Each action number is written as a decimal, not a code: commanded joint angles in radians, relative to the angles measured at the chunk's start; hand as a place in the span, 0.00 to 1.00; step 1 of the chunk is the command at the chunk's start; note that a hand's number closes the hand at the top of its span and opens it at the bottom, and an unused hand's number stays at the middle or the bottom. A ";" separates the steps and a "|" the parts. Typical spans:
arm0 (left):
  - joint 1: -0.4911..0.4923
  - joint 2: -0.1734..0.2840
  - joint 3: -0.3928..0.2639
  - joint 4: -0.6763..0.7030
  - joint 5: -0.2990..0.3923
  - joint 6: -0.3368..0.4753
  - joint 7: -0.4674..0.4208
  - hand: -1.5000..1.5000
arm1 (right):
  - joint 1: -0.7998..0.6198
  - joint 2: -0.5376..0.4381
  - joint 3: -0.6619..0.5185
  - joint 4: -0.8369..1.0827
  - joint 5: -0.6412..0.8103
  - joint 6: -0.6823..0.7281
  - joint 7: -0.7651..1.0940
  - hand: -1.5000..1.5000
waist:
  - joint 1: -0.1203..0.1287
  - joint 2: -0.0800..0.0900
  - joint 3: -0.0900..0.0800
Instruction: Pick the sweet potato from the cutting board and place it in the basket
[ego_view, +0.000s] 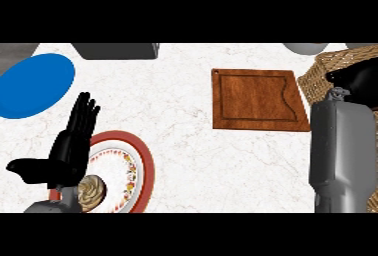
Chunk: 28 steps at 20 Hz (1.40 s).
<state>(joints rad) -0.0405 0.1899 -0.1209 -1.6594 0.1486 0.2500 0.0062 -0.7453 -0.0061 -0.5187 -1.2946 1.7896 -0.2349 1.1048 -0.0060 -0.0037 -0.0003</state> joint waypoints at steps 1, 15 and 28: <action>0.027 -0.025 -0.022 -0.004 -0.027 0.007 -0.015 0.50 | 0.104 -0.006 -0.015 -0.078 -0.048 0.054 0.026 1.00 | 0.001 0.001 0.000; 0.045 -0.005 0.023 -0.088 -0.031 -0.040 0.057 0.50 | 0.220 -0.034 -0.011 -0.096 -0.164 -0.022 0.005 1.00 | 0.009 0.003 0.000; 0.058 -0.070 0.007 0.009 -0.059 -0.062 -0.048 0.50 | 0.390 -0.019 -0.053 -0.118 -0.278 -0.144 -0.053 0.00 | 0.007 0.004 0.000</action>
<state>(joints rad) -0.0021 0.1306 -0.1065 -1.6646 0.0970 0.2058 -0.0209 -0.4093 -0.0215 -0.5708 -1.4422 1.5439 -0.3235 1.0199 0.0013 -0.0056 -0.0070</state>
